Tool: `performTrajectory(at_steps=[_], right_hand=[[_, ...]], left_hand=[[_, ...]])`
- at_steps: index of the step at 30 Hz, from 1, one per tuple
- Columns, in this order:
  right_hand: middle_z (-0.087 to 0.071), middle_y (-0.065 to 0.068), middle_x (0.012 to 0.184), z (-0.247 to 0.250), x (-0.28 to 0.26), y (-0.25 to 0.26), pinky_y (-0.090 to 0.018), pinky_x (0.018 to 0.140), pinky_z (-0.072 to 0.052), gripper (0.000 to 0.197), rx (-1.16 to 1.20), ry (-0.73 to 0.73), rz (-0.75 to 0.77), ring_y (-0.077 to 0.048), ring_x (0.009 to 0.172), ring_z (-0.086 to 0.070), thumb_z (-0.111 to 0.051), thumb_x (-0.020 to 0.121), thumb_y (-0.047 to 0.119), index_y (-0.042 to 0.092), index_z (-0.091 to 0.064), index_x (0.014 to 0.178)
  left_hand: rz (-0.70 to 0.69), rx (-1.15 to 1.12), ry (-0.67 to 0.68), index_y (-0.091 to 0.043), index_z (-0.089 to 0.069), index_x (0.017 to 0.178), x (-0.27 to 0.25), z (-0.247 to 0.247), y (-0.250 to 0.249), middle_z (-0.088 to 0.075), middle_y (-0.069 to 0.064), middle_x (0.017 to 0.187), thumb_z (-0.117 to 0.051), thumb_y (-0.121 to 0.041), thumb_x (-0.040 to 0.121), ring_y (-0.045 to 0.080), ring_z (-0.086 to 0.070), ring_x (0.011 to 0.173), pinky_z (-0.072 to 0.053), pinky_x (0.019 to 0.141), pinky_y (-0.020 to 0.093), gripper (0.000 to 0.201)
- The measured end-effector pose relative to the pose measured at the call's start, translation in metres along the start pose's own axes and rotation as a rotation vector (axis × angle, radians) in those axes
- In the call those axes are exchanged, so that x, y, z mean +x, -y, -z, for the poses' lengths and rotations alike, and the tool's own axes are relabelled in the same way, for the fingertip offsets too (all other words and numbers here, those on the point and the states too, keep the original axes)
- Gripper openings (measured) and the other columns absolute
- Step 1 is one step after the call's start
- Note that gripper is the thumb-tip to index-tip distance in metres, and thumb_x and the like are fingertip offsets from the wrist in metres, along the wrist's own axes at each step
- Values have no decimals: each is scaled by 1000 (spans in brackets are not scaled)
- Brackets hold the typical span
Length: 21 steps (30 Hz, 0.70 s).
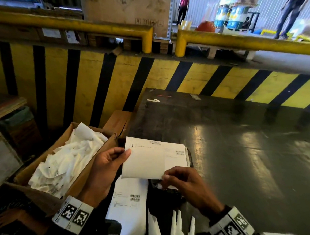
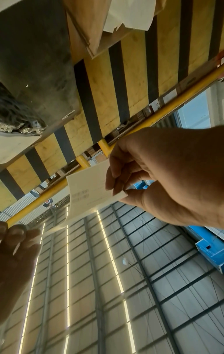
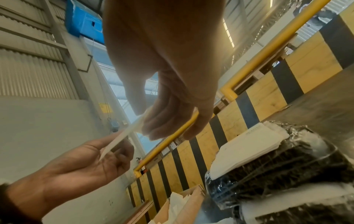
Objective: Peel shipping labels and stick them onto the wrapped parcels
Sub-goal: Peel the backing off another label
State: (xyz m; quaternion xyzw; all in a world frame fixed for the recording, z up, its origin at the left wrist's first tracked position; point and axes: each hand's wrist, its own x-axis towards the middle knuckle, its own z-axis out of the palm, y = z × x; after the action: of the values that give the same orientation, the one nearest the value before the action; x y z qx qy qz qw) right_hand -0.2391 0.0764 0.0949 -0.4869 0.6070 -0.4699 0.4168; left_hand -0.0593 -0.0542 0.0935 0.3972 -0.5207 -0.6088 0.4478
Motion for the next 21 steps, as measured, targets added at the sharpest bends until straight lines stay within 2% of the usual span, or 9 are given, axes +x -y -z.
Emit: performTrajectory(at_steps=[4,7,10,13,15,18,20,21], right_hand=[[-73,-10,85,4,-1,1,-25,80,-54,11,23,3,33,-19,83,-70,-60,88,14,9,-70,86],[-73,-10,86,7,0,3,-33,86,-55,10,29,38,58,-23,85,-69,-62,87,15,9,-70,87],[-73,-12,87,6,1,8,-34,86,-55,8,57,57,63,-26,86,-69,-63,85,17,14,-71,84],[-72,-13,87,5,3,12,-32,83,-55,12,83,65,86,-26,84,-69,-64,81,23,13,-71,84],[-73,-11,85,3,5,15,-27,78,-54,16,95,66,112,-22,81,-69,-64,80,24,11,-71,85],[-73,-10,80,-1,8,20,-21,74,-52,13,55,30,179,-17,76,-69,-63,84,16,6,-72,86],[-73,-11,78,-5,10,22,-21,72,-52,14,32,21,219,-15,74,-68,-63,85,13,3,-72,87],[-73,-10,78,-7,10,22,-22,73,-52,15,23,22,237,-16,74,-68,-63,85,15,4,-73,87]], left_hand=[[14,-15,-14,-8,-66,89,2,-3,-1,-73,11,87,-66,-15,83,23,-67,80,-54,75,41,10],[21,-26,-3,-5,-66,91,3,-3,-2,-74,10,85,-65,-14,83,20,-68,77,-55,72,39,11],[38,16,6,-9,-66,87,4,0,-1,-74,3,77,-64,-13,84,14,-69,71,-57,66,33,5],[-11,213,-45,-13,-66,91,6,2,3,-71,2,85,-67,-17,83,17,-66,83,-54,70,28,8],[-122,356,-54,-21,-66,95,1,2,1,-70,-4,90,-69,-20,82,11,-64,89,-52,78,25,14],[-278,433,136,-30,-69,93,-17,-3,-11,-71,-16,91,-69,-28,81,2,-65,90,-50,79,17,12],[-332,493,296,-29,-71,97,-32,-10,-16,-71,-17,93,-65,-41,78,1,-64,93,-49,79,12,23],[-351,516,335,-28,-71,99,-37,-14,-17,-71,-16,94,-63,-45,76,0,-64,93,-48,78,10,30]])
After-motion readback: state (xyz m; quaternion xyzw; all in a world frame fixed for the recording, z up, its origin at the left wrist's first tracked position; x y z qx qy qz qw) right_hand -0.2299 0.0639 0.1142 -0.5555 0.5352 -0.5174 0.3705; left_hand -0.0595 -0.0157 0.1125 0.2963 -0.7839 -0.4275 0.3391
